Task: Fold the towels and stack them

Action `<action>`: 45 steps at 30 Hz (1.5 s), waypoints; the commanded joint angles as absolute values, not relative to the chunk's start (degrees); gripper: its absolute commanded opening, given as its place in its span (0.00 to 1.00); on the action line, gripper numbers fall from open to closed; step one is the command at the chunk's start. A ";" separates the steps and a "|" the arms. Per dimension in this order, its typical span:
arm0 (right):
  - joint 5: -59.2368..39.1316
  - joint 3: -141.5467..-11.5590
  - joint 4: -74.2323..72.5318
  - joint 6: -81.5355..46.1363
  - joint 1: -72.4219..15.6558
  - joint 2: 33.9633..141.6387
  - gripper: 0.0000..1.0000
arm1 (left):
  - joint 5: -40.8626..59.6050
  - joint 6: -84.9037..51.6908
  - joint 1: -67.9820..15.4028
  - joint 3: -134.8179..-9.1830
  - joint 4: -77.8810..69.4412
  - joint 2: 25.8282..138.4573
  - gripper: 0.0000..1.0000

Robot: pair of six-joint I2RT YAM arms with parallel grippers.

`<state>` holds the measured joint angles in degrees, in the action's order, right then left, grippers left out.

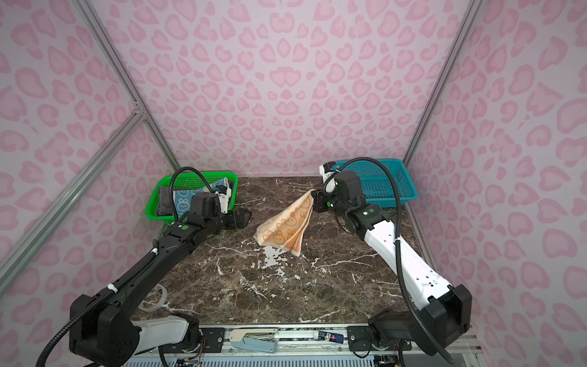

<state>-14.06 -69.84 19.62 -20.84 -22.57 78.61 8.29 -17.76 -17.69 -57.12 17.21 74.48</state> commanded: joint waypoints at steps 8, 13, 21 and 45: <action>-11.00 -68.28 19.89 -25.91 -11.68 94.00 0.48 | 15.60 -19.63 -17.94 -60.28 17.65 84.37 0.98; -8.46 -66.24 20.96 -19.99 -15.74 90.12 0.50 | 18.41 -19.95 -18.24 -58.73 18.50 86.73 0.99; -5.85 -60.70 27.36 -21.26 -23.06 89.60 0.48 | 19.95 -20.81 -22.52 -57.35 19.59 95.14 0.96; -8.17 -52.77 24.70 -34.30 -30.41 94.68 0.48 | 15.83 -20.48 -26.93 -63.90 24.51 108.85 0.53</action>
